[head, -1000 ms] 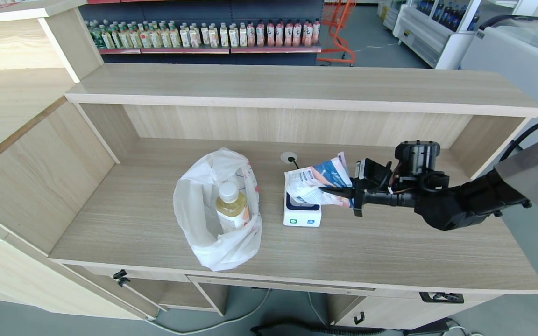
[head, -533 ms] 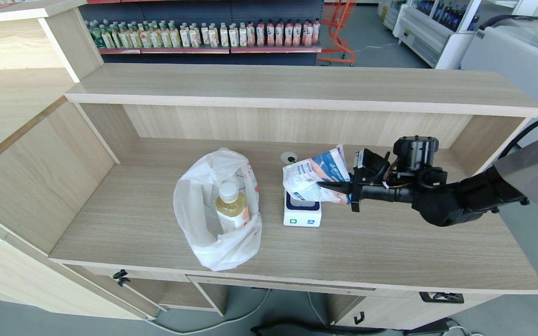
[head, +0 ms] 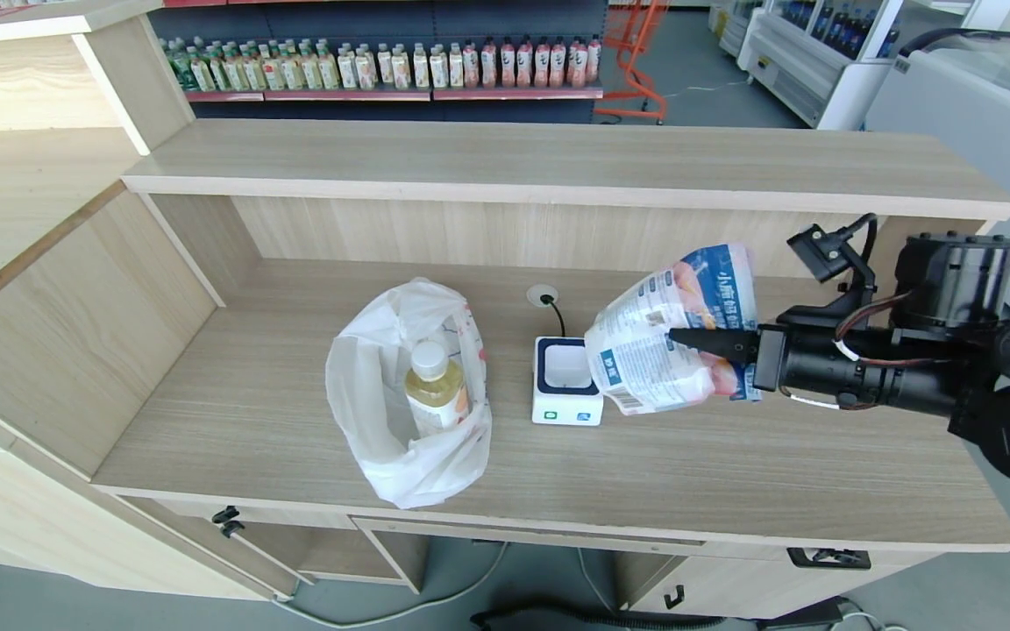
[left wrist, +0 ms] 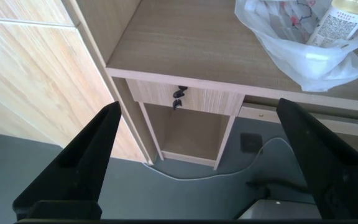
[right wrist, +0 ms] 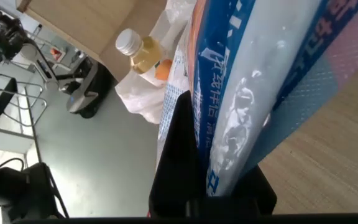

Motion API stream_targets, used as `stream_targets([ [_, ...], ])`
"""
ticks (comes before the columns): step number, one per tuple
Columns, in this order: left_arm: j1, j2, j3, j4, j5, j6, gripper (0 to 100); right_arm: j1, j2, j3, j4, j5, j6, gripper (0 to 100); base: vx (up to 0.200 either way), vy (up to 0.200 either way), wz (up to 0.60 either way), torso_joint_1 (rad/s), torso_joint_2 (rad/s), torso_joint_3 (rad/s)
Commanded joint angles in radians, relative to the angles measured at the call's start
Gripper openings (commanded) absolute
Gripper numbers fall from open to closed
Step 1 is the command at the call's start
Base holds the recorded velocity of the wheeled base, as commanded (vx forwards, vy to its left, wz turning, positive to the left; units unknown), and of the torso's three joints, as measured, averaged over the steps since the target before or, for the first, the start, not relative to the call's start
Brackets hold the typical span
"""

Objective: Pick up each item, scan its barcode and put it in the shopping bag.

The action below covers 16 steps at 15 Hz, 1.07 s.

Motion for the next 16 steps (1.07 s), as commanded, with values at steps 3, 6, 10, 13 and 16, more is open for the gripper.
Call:
stream_targets([
  [3, 0.000, 0.000, 0.000, 0.000, 0.001, 0.003, 100, -0.006, -0.125, 0.103, -0.002, -0.004, 0.013, 0, 0.000, 0.000, 0.00, 0.000, 0.00, 0.000],
  [6, 0.000, 0.000, 0.000, 0.000, 0.000, 0.004, 100, 0.005, -0.154, 0.120, -0.002, -0.004, 0.036, 0, 0.000, 0.000, 0.00, 0.000, 0.00, 0.000],
  [10, 0.000, 0.000, 0.000, 0.000, 0.000, 0.004, 100, 0.006, -0.165, 0.117, -0.002, -0.004, 0.052, 0, 0.000, 0.100, 0.00, 0.001, 0.00, -0.001],
  [13, 0.000, 0.000, 0.000, 0.000, 0.000, 0.004, 100, 0.008, -0.165, 0.106, -0.002, -0.003, 0.059, 0, 0.000, 0.200, 0.00, 0.002, 0.00, 0.002],
  [16, 0.000, 0.000, 0.000, 0.000, 0.000, 0.004, 100, 0.008, -0.131, 0.073, -0.001, -0.006, 0.058, 0, 0.000, 0.200, 0.00, -0.001, 0.00, 0.004],
])
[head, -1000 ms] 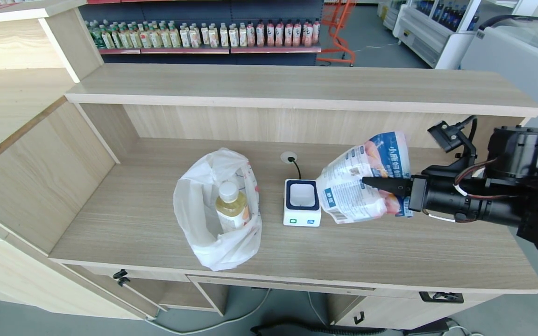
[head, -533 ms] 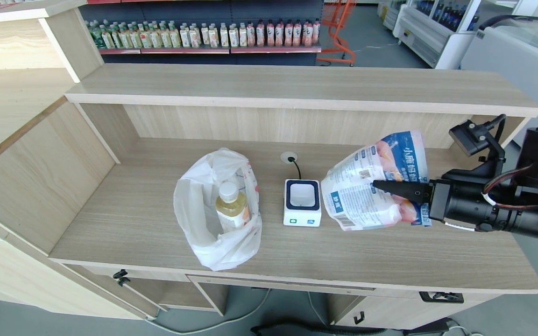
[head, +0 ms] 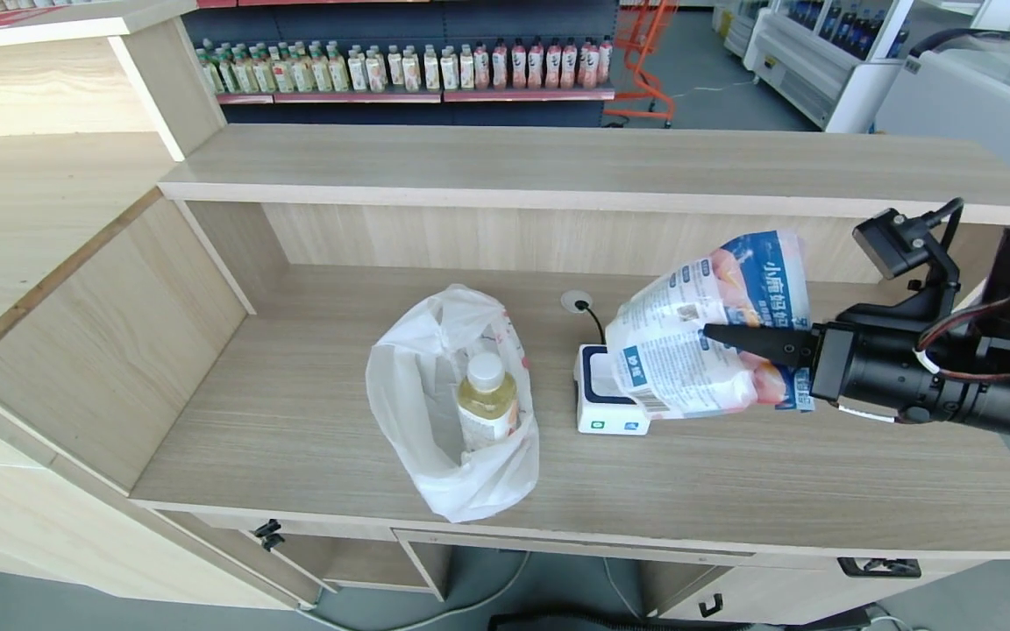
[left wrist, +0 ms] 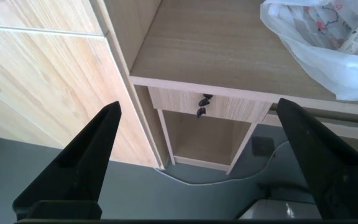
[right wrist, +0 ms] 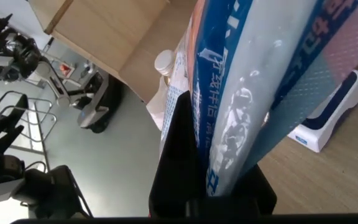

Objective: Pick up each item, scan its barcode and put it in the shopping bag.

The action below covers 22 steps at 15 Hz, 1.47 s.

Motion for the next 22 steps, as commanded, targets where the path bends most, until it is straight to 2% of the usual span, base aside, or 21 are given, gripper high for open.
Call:
stream_targets([
  [1, 0.000, 0.000, 0.000, 0.000, 0.000, 0.000, 100, 0.001, 0.032, -0.028, 0.000, 0.000, -0.001, 0, 0.000, 0.200, 0.00, 0.007, 0.00, 0.002],
  [4, 0.000, 0.000, 0.000, 0.000, 0.000, -0.003, 100, -0.004, 0.118, -0.117, 0.001, -0.003, -0.023, 0, 0.000, 0.000, 0.00, 0.000, 0.00, 0.000],
  [6, 0.000, 0.000, 0.000, 0.000, 0.000, -0.003, 100, -0.008, 0.167, -0.149, 0.003, -0.020, -0.081, 0, 0.000, 0.000, 0.00, 0.000, 0.00, 0.000],
  [7, 0.000, 0.000, 0.000, 0.000, 0.000, -0.003, 100, -0.014, 0.210, -0.160, 0.001, -0.062, -0.138, 0, 0.000, 0.000, 0.00, 0.000, 0.00, 0.000],
  [10, 0.000, 0.000, 0.000, 0.000, 0.000, -0.003, 100, -0.007, 0.265, -0.202, 0.003, -0.072, -0.175, 0, 0.000, 0.000, 0.00, 0.000, 0.00, 0.000],
  [13, 0.000, 0.000, 0.000, 0.000, 0.000, -0.003, 100, -0.004, 0.346, -0.252, 0.000, -0.098, -0.274, 0, 0.000, 0.000, 0.00, 0.000, 0.00, 0.000],
  [16, 0.000, 0.000, 0.000, 0.000, 0.002, -0.003, 100, 0.027, 0.438, -0.383, 0.006, -0.097, -0.273, 0, 0.000, 0.000, 0.00, 0.000, 0.00, 0.000],
  [22, 0.000, 0.000, 0.000, 0.000, 0.000, -0.003, 100, 0.122, 0.553, -0.478, 0.000, -0.128, -0.261, 0, 0.000, 0.000, 0.00, 0.000, 0.00, 0.000],
])
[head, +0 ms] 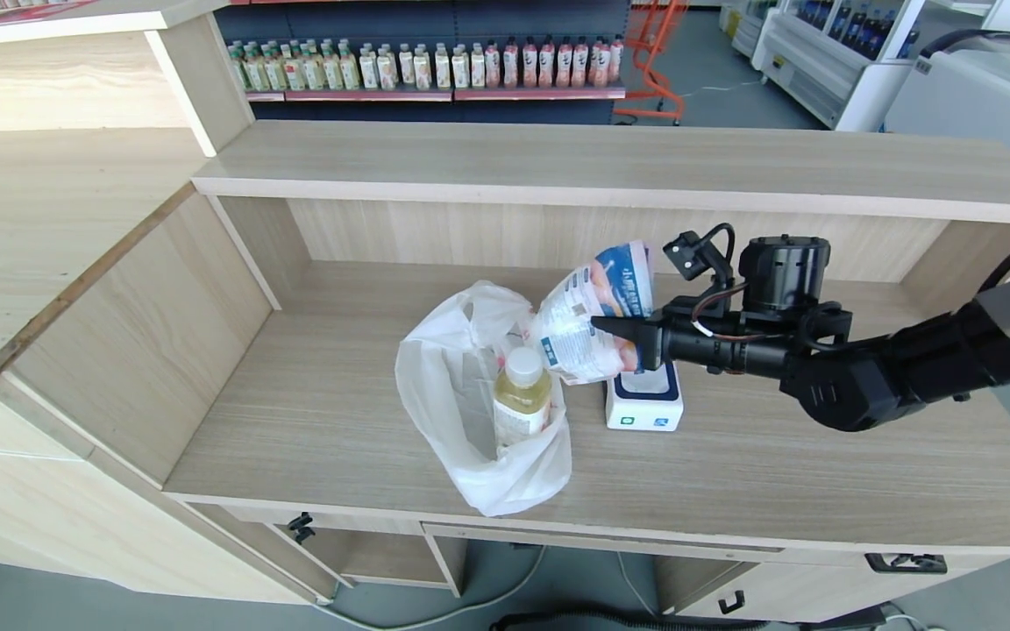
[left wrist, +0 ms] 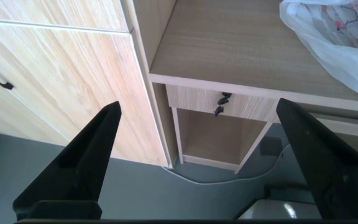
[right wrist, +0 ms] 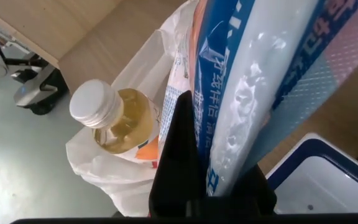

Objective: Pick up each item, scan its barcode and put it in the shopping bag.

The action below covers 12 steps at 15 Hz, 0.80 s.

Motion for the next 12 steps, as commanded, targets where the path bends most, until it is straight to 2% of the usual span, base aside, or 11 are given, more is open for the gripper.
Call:
stream_targets([
  [1, 0.000, 0.000, 0.000, 0.000, 0.000, 0.000, 100, 0.030, 0.073, -0.050, -0.001, -0.024, 0.002, 0, 0.000, 0.000, 0.00, 0.000, 0.00, 0.000],
  [6, 0.000, 0.000, 0.000, 0.000, 0.000, 0.000, 100, 0.060, 0.162, -0.150, -0.006, -0.029, 0.002, 0, 0.000, 0.000, 0.00, 0.000, 0.00, 0.000],
  [12, 0.000, 0.000, 0.000, 0.000, 0.002, 0.000, 100, 0.085, 0.241, -0.189, -0.059, -0.032, -0.004, 0, 0.000, 0.000, 0.00, 0.000, 0.00, 0.000],
])
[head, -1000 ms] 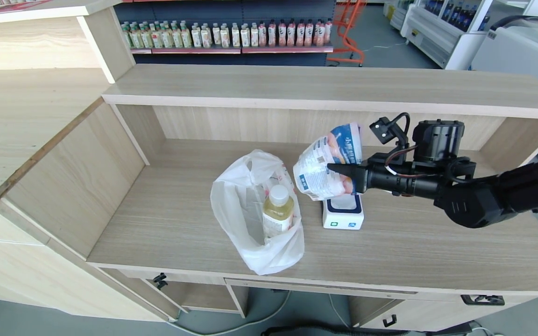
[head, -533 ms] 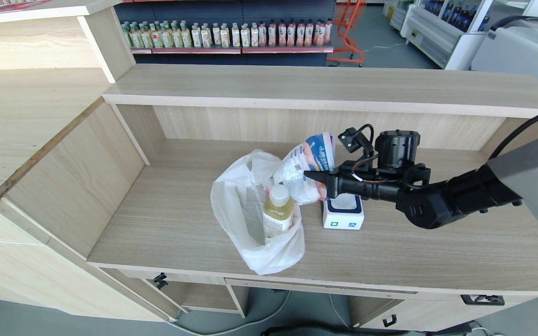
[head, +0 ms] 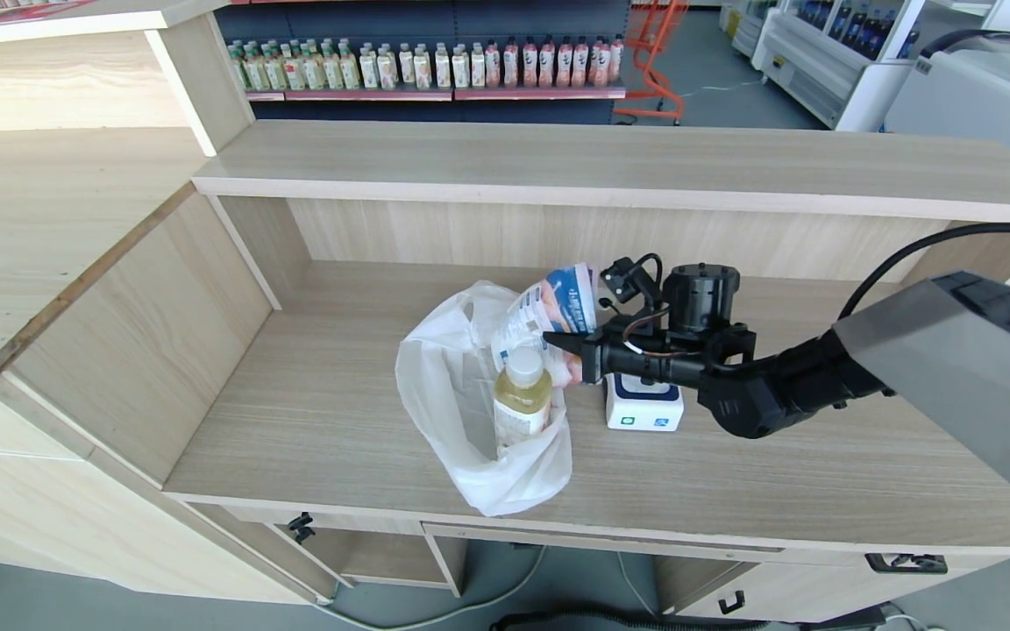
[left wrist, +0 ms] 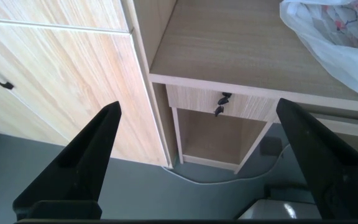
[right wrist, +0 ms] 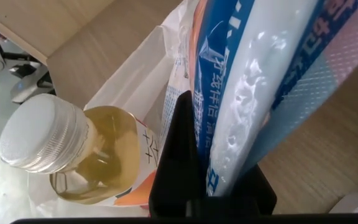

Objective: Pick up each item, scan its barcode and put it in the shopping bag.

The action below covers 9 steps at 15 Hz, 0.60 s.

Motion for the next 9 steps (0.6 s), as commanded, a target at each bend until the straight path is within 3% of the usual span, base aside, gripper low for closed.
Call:
stream_targets([
  [1, 0.000, 0.000, 0.000, 0.000, 0.000, 0.000, 100, 0.010, 0.039, -0.019, -0.004, 0.001, 0.000, 0, 0.000, 0.000, 0.00, 0.000, 0.00, 0.000],
  [8, 0.000, 0.000, 0.000, 0.000, 0.000, 0.000, 100, -0.013, 0.036, 0.013, -0.002, 0.004, -0.054, 0, 0.000, 0.000, 0.00, 0.000, 0.00, 0.000],
  [9, 0.000, 0.000, 0.000, 0.000, 0.001, 0.000, 100, -0.016, 0.036, 0.013, -0.001, 0.004, -0.054, 100, 0.000, 0.000, 0.00, 0.000, 0.00, 0.000],
])
